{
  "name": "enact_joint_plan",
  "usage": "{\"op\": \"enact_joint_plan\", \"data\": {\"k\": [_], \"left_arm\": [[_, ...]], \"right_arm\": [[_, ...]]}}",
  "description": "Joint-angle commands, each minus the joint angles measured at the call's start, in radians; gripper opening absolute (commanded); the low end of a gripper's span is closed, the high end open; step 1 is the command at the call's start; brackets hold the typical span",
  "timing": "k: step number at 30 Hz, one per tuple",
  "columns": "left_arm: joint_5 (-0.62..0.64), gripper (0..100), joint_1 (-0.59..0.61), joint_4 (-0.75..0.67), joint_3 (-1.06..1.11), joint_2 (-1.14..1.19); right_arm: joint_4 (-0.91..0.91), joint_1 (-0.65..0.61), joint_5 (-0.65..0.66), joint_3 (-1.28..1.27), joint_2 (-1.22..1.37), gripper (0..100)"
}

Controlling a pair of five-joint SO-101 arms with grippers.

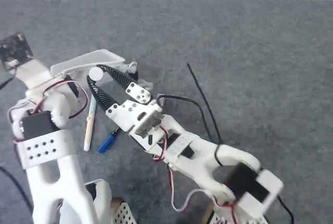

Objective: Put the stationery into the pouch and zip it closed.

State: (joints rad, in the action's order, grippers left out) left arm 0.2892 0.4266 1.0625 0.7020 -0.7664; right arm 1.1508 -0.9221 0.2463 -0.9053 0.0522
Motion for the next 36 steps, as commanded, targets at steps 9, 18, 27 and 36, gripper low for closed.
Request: {"op": "enact_joint_plan", "data": {"k": [9,18,27,36], "left_arm": [[0.012,1,-0.002,-0.028,-0.028,-0.008],[0.012,1,0.0,-0.028,-0.028,-0.006],[0.011,1,0.0,-0.032,-0.028,-0.003],[0.035,1,0.066,-0.043,-0.035,-0.008]], "right_arm": [[0.054,0.013,0.017,0.11,0.124,1.8],[0.033,0.001,0.017,0.078,0.122,17.1],[0.028,0.004,0.017,0.069,0.12,13.4],[-0.165,0.004,0.008,-0.043,-0.11,13.1]]}}
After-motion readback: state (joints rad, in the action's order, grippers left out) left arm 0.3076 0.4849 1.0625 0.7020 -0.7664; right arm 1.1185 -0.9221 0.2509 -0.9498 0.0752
